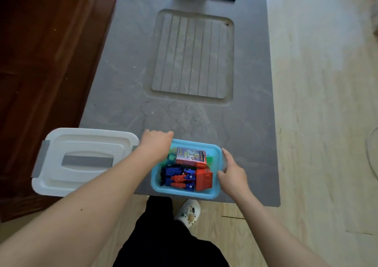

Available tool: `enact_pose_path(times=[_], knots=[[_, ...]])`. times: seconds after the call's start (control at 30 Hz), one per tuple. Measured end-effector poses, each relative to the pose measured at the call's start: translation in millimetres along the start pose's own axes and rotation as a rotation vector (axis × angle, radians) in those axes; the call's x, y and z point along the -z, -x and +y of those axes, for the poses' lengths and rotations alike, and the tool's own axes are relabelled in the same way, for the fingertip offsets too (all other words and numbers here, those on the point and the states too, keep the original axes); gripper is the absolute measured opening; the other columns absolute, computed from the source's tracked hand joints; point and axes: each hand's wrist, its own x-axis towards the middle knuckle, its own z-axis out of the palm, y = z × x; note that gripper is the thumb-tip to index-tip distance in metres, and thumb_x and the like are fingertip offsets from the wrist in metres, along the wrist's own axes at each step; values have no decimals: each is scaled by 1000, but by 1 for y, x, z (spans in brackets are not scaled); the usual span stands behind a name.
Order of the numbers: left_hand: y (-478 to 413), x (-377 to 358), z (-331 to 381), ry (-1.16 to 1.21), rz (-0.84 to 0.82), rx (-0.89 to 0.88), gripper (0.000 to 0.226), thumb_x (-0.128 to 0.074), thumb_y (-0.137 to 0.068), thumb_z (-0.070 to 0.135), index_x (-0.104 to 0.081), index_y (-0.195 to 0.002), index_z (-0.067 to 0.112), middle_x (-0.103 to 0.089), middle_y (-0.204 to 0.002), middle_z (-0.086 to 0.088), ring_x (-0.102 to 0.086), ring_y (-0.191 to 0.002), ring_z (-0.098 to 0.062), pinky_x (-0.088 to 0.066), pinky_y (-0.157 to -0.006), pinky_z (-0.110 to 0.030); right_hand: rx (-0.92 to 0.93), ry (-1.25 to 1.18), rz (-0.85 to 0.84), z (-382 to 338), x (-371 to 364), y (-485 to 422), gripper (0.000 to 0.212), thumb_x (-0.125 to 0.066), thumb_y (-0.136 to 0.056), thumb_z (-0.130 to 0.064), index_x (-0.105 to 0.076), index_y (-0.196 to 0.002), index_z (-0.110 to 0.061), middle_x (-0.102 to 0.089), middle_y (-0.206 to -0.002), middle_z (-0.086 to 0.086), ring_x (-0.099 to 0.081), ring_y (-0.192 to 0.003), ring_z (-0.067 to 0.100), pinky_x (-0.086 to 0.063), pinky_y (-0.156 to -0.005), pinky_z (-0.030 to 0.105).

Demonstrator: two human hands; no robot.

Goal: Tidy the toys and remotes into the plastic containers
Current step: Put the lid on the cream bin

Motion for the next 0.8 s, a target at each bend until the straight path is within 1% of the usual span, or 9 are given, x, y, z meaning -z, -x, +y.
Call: enact_pose_path(times=[0.07,0.13,0.2,0.3,0.47,0.57,0.63,0.7,0.8], knots=[[2,-2,-13,-65,-16,20,33,-49,-85,8,-46,-117,16,-66,-114,-10,-58,-110,-30,-30,-104,-42,23,-9,-26,-10,-13,3,72,-46,-82,-10,-27,-144,-40,-59,-73,1,-62,-75,25,-44,-66,30],[5,-6,-22,-99,-23,32,32,-48,-85,7,-48,-115,17,-66,-114,-8,-57,-112,-29,-23,-110,-45,36,-17,-43,-17,-21,4,71,-46,-83,-11,-27,-144,-40,-57,-68,-2,-59,-70,21,-43,-65,28],[7,-11,-30,-102,1,31,30,-48,-84,6,-49,-112,17,-66,-111,-7,-57,-110,-28,-22,-110,-46,38,-17,-45,-21,-24,4,70,-45,-83,-11,-26,-145,-41,-56,-67,-3,-59,-68,20,-45,-65,30],[10,-16,-36,-77,45,33,27,-47,-84,5,-50,-108,18,-67,-106,-7,-58,-107,-27,-24,-109,-44,49,-1,-39,-25,-25,5,68,-44,-84,-12,-28,-144,-40,-58,-69,-2,-61,-72,22,-50,-69,34],[11,-24,-41,-50,92,28,29,-48,-82,4,-50,-105,19,-68,-102,-4,-59,-104,-27,-24,-109,-44,29,27,-39,-26,-25,4,66,-44,-84,-12,-28,-144,-36,-61,-78,0,-62,-78,23,-49,-70,32],[13,-26,-44,15,137,35,36,-45,-84,6,-50,-116,20,-66,-108,-4,-56,-108,-25,-22,-111,-45,-3,99,-58,-28,-22,6,69,-48,-86,-16,-21,-148,-31,-64,-86,3,-64,-83,24,-50,-71,34],[16,-20,-50,77,196,32,41,-44,-86,9,-48,-125,22,-63,-115,-3,-53,-113,-24,-21,-112,-45,12,193,-37,-33,-15,11,71,-51,-87,-19,-19,-149,-26,-66,-98,6,-63,-89,24,-47,-72,33],[20,-3,-63,111,245,32,43,-43,-88,12,-47,-130,24,-60,-121,-3,-51,-117,-24,-19,-113,-45,30,235,13,-46,-1,14,71,-52,-86,-20,-21,-150,-23,-63,-111,10,-60,-98,26,-45,-75,33],[32,38,-91,127,277,39,40,-43,-92,20,-46,-132,26,-56,-128,-4,-49,-122,-23,-18,-113,-44,61,241,67,-82,27,17,65,-52,-86,-18,-28,-147,-22,-58,-120,11,-57,-107,27,-43,-80,32]])
